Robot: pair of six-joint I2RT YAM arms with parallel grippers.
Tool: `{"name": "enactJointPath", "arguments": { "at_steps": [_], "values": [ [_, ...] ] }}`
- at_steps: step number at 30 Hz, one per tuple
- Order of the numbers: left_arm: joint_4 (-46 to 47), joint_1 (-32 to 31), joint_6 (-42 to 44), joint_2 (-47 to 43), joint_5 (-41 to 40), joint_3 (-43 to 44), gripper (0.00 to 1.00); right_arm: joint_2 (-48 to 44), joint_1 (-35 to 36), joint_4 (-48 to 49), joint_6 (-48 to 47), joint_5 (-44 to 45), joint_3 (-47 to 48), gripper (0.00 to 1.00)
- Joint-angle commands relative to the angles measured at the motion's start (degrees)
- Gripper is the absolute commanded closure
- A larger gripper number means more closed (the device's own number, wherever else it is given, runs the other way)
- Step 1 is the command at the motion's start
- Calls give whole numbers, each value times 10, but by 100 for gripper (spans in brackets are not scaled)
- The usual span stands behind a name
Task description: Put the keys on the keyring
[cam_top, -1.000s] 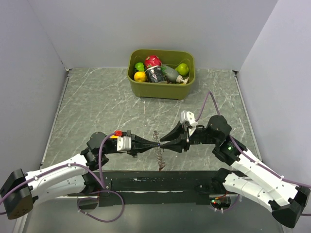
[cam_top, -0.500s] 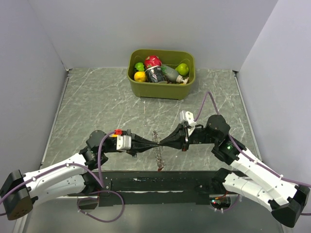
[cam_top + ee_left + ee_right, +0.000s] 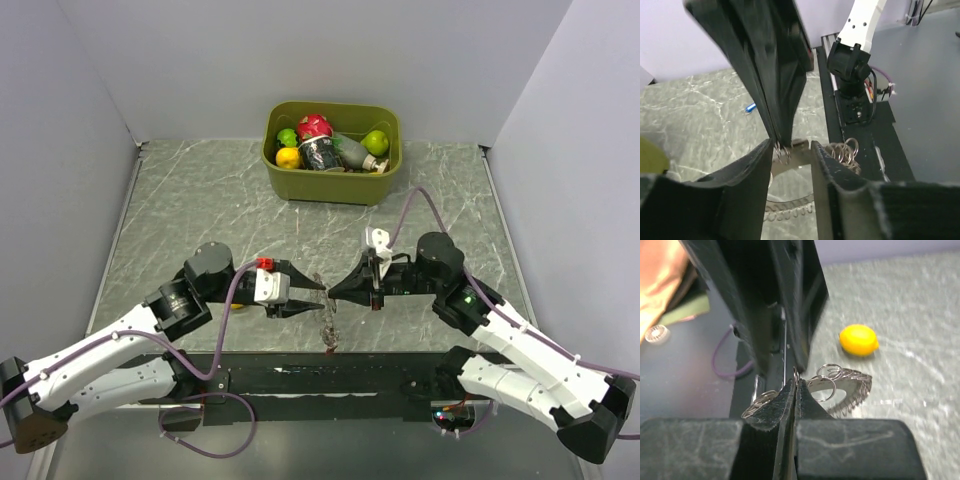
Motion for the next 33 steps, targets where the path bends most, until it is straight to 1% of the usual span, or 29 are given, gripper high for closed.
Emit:
{"name": "enactJointPath", "arguments": {
  "at_steps": [1, 3, 6, 12, 17, 20, 23, 26, 27, 29, 30, 33],
  "values": [
    [-126, -4, 59, 12, -17, 68, 55, 17, 1, -62, -43, 24, 40, 100],
    [-155, -4, 67, 26, -28, 86, 53, 22, 1, -90, -58, 30, 51, 100],
    [-190, -4, 81, 51, -32, 113, 52, 29, 1, -105, -68, 46, 55, 100],
    [-242, -3, 96, 123, -17, 164, 54, 32, 0, -107, -70, 52, 50, 100],
    [-243, -3, 103, 158, -13, 177, 57, 33, 1, -105, -72, 56, 48, 100],
    [-244, -3, 106, 170, -11, 178, 62, 32, 1, -104, -73, 59, 46, 100],
    [-244, -3, 111, 177, -15, 182, 75, 34, 0, -108, -76, 62, 49, 100],
    [-231, -4, 109, 174, -16, 177, 80, 35, 1, -108, -80, 63, 49, 100],
    [-230, -3, 108, 174, -16, 177, 87, 38, 0, -110, -81, 64, 49, 100],
    [-231, -4, 111, 175, -19, 179, 96, 40, 0, -111, -82, 64, 49, 100],
    [-232, -3, 110, 174, -20, 180, 99, 39, 0, -109, -82, 65, 49, 100],
    [-222, -3, 110, 174, -22, 176, 99, 38, 0, -107, -80, 66, 48, 100]
  ]
}}
